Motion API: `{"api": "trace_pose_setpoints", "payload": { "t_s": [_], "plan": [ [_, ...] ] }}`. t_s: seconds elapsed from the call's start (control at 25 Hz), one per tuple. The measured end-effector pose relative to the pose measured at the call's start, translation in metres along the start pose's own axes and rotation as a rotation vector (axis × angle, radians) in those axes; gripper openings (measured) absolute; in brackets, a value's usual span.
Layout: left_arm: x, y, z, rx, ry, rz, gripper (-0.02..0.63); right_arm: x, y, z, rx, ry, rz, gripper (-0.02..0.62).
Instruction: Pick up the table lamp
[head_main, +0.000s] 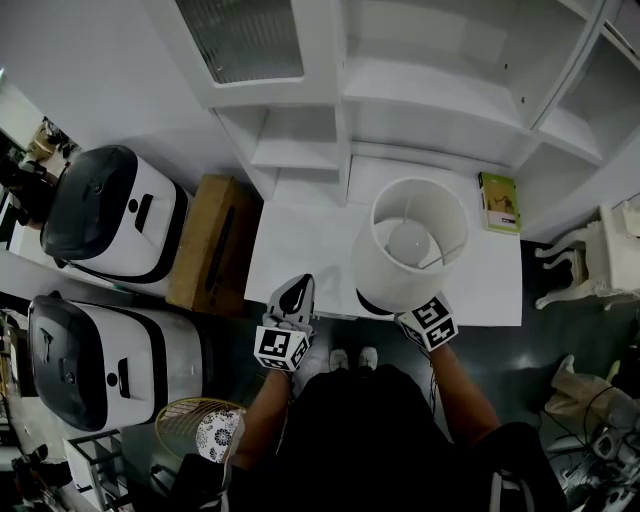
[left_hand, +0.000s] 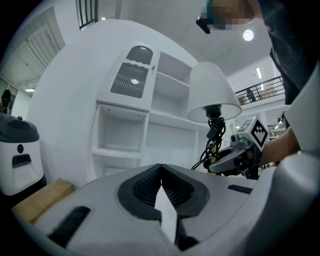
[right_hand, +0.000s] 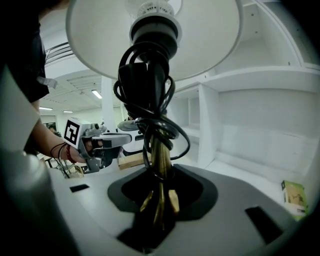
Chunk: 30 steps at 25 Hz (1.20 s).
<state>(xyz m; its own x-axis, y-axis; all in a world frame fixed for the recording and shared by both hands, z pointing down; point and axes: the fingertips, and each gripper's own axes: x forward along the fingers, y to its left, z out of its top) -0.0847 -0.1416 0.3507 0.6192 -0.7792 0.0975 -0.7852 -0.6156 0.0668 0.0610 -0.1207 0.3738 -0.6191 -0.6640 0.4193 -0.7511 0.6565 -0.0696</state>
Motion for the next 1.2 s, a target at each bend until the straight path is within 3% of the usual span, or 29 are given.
{"api": "trace_pose_setpoints", "payload": {
  "t_s": [0.64,1.2],
  "plan": [
    [-0.004,0.005,0.005,-0.023,0.001,-0.007,0.017,-0.008,0.006,0.014,0.001,-0.027,0.001,0.137],
    [-0.009,-0.008,0.011,0.021,0.015,-0.049,0.017,-0.028,0.023,0.028,0.002,-0.054,0.01,0.137]
  ]
}}
